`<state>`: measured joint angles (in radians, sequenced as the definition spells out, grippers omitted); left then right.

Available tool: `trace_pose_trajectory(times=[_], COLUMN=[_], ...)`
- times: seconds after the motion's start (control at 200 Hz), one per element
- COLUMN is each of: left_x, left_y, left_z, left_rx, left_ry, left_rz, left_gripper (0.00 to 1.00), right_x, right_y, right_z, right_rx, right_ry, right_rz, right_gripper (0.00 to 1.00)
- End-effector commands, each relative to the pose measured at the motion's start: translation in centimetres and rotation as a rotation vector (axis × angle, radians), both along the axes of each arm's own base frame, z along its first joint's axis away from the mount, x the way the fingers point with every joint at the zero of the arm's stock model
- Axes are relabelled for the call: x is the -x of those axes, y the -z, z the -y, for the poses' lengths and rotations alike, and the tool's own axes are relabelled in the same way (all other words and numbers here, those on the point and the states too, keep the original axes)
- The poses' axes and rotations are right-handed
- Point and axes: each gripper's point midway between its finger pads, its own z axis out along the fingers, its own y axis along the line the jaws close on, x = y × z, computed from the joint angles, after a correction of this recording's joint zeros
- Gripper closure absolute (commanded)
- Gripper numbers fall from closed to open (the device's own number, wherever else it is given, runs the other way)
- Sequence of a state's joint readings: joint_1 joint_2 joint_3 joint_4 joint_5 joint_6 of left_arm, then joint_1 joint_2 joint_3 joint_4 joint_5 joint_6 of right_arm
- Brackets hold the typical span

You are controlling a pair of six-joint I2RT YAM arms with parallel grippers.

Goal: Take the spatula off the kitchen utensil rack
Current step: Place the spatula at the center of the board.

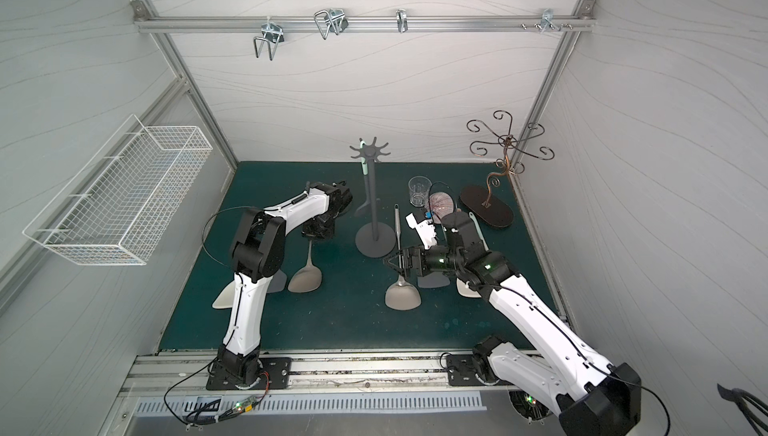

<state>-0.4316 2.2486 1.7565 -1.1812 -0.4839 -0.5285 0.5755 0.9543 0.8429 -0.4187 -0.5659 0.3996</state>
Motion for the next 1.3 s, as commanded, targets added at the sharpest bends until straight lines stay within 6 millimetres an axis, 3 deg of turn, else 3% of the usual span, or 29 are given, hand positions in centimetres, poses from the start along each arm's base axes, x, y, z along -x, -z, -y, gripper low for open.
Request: trace_pose_trajectory(times=[0.0,0.99,1.296], left_x=[-0.3,0.0,0.0], left_y=[-0.8,1.9,2.1], left_z=[-0.5,0.0,0.5], left_rx=[-0.062,-0.053,-0.018], left_ry=[0.000,0.029,0.037], left_rz=[-0.006,-0.090,-0.100], left_gripper=[1.00,1.00,0.88], right_x=[0.0,0.4,0.4], right_y=[0.3,0.1,-0.3], right_z=[0.0,0.4,0.4], right_rx=[-0.008,-0.014,-0.015], right_ry=[-0.013,-0.009,-0.008], right_rz=[0.005,0.007,0.011], right_gripper=[0.07,0.07,0.07])
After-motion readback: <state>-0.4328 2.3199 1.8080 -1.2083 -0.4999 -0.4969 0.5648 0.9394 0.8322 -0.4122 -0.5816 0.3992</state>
